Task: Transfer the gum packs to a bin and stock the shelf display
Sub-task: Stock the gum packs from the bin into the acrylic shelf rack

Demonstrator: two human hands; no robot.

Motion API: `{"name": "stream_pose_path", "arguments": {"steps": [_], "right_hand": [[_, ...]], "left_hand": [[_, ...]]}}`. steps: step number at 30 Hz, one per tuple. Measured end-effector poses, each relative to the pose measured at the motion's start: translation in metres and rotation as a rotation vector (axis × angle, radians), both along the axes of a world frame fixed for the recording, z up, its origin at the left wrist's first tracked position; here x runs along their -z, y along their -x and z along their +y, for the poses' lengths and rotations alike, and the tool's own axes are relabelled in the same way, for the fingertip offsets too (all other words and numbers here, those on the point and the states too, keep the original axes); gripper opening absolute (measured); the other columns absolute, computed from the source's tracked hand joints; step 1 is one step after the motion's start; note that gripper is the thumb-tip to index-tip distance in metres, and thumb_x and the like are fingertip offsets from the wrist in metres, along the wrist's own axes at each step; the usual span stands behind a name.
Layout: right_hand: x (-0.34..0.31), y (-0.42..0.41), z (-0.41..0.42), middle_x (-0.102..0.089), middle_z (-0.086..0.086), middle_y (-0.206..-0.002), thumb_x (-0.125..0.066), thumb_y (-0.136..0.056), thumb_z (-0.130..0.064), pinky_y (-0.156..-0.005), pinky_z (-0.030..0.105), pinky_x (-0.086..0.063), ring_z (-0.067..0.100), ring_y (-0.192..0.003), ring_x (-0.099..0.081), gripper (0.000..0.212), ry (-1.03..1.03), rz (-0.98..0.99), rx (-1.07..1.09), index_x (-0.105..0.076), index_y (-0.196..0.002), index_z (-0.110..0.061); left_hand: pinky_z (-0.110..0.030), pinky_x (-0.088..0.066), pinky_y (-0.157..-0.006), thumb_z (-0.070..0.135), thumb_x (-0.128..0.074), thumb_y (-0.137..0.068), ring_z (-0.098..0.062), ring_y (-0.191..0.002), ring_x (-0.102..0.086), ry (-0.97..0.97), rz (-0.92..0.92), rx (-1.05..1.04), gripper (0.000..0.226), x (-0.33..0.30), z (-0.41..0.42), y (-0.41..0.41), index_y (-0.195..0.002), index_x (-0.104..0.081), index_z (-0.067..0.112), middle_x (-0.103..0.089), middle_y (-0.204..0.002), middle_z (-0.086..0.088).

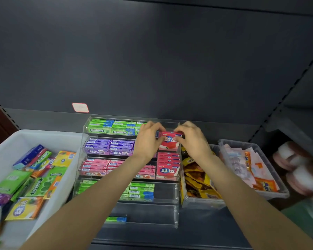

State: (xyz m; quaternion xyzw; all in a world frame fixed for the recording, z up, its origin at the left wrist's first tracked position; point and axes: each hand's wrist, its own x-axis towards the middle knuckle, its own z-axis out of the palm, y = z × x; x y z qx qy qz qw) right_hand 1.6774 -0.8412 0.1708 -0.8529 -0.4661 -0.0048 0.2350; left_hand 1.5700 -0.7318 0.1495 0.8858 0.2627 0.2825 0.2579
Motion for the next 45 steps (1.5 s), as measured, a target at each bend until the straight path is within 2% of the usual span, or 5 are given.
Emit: {"name": "stream_pose_path", "arguments": {"steps": [8, 20, 34, 39, 45], "right_hand": [[0.007, 0.006, 0.001, -0.048, 0.004, -0.124, -0.064, -0.087, -0.03, -0.089, 0.029, -0.049, 0.015, -0.117, -0.049, 0.036, -0.008, -0.035, 0.024, -0.055, -0.118, -0.014], [-0.005, 0.025, 0.001, -0.047, 0.0, -0.121, -0.063, -0.087, -0.032, -0.092, 0.027, -0.045, 0.012, -0.117, -0.044, 0.039, -0.035, -0.091, -0.033, -0.054, -0.122, -0.018], [-0.003, 0.166, 0.111, -0.066, 0.003, -0.094, -0.059, -0.088, -0.011, -0.077, 0.023, -0.044, 0.01, -0.079, -0.055, 0.017, -0.066, 0.187, -0.415, -0.068, -0.101, -0.011], [0.017, 0.234, 0.174, -0.067, 0.006, -0.097, -0.058, -0.087, -0.011, -0.082, 0.029, -0.046, 0.019, -0.087, -0.062, 0.018, -0.029, 0.266, -0.418, -0.068, -0.102, -0.011], [0.057, 0.291, 0.242, -0.059, 0.01, -0.113, -0.055, -0.09, -0.014, -0.087, 0.028, -0.038, 0.024, -0.107, -0.056, 0.029, 0.112, 0.279, -0.293, -0.057, -0.119, -0.01]], "left_hand": [[-0.03, -0.05, -0.09, 0.018, -0.058, -0.092, -0.02, -0.104, -0.059, -0.089, 0.073, 0.102, 0.028, -0.007, 0.003, 0.008, -0.118, -0.064, 0.012, -0.06, -0.116, -0.006], [-0.029, -0.045, -0.085, 0.024, -0.056, -0.092, -0.018, -0.112, -0.051, -0.23, 0.106, 0.064, 0.033, -0.017, 0.004, 0.027, -0.125, -0.057, 0.018, -0.056, -0.122, -0.001], [-0.036, -0.051, -0.079, 0.015, -0.057, -0.088, -0.023, -0.089, -0.063, 0.018, 0.171, -0.258, 0.022, -0.004, 0.108, 0.233, -0.109, -0.063, 0.014, -0.067, -0.097, -0.004], [-0.034, -0.045, -0.089, 0.012, -0.059, -0.087, -0.029, -0.106, -0.059, 0.112, 0.248, -0.367, 0.03, 0.017, 0.169, 0.303, -0.116, -0.061, 0.008, -0.063, -0.114, -0.01], [-0.032, -0.031, -0.104, 0.017, -0.057, -0.09, -0.03, -0.123, -0.046, 0.232, 0.388, -0.259, 0.05, 0.046, 0.235, 0.339, -0.137, -0.043, 0.009, -0.047, -0.136, -0.013]]}}
